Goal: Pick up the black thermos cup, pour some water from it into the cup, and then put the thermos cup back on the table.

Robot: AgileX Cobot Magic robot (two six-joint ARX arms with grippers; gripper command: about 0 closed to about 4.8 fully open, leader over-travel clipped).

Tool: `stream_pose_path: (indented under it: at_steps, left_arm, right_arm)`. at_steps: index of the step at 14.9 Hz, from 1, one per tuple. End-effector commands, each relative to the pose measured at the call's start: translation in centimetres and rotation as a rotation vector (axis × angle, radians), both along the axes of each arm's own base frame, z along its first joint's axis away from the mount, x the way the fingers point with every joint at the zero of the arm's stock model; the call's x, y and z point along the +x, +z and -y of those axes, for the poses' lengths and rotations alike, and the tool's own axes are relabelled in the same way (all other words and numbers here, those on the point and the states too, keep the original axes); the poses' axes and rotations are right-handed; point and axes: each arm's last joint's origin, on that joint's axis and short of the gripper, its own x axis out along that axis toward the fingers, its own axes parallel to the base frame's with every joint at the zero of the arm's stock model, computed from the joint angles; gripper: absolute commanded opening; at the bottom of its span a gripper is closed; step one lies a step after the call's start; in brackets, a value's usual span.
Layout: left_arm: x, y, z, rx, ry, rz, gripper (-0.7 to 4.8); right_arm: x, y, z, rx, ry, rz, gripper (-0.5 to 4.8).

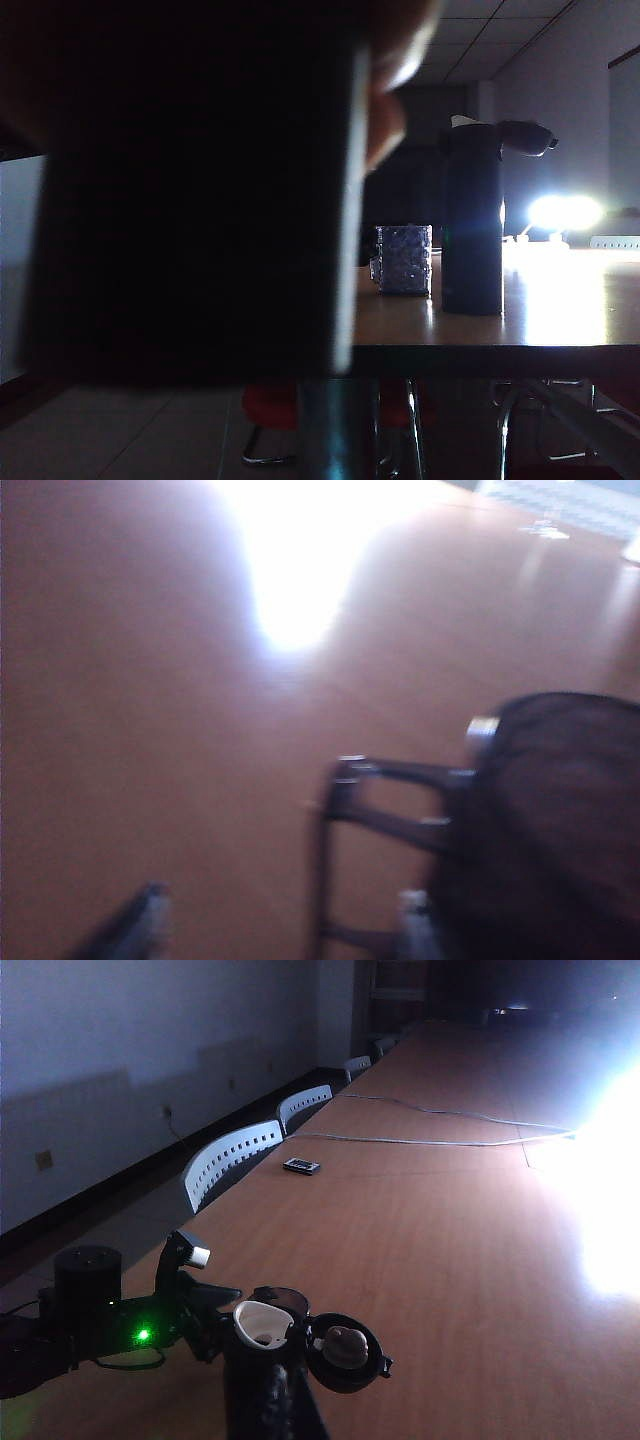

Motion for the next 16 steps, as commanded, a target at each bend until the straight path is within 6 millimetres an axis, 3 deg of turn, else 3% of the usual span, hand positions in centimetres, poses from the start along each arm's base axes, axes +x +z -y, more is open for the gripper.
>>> stream_pose_path:
  at_steps: [1,2,7,14,16]
  left_arm:
    - [-0.2,0.5,0.4,-0.012,-0.031,0.032,2.96]
    - [-0.2,0.5,0.4,-0.016,-0.031,0.039,2.73]
    - [-0.1,-0.2,0.5,-0.027,-0.039,0.057,2.67]
    - [-0.3,-0.8,0.9,-0.029,-0.040,0.062,0.82]
    - [-0.5,-0.9,1.3,-0.031,-0.051,0.069,0.76]
  right_arm:
    - [-0.1,0.3,0.0,-0.002,0.005,0.020,-0.01]
    - [-0.1,0.3,0.0,-0.002,0.007,0.020,-0.01]
    - [-0.1,0.3,0.0,-0.003,0.009,0.019,-0.01]
    - [-0.1,0.2,0.0,-0.002,0.009,0.009,-0.01]
    - [-0.1,0.1,0.0,-0.002,0.009,0.003,-0.01]
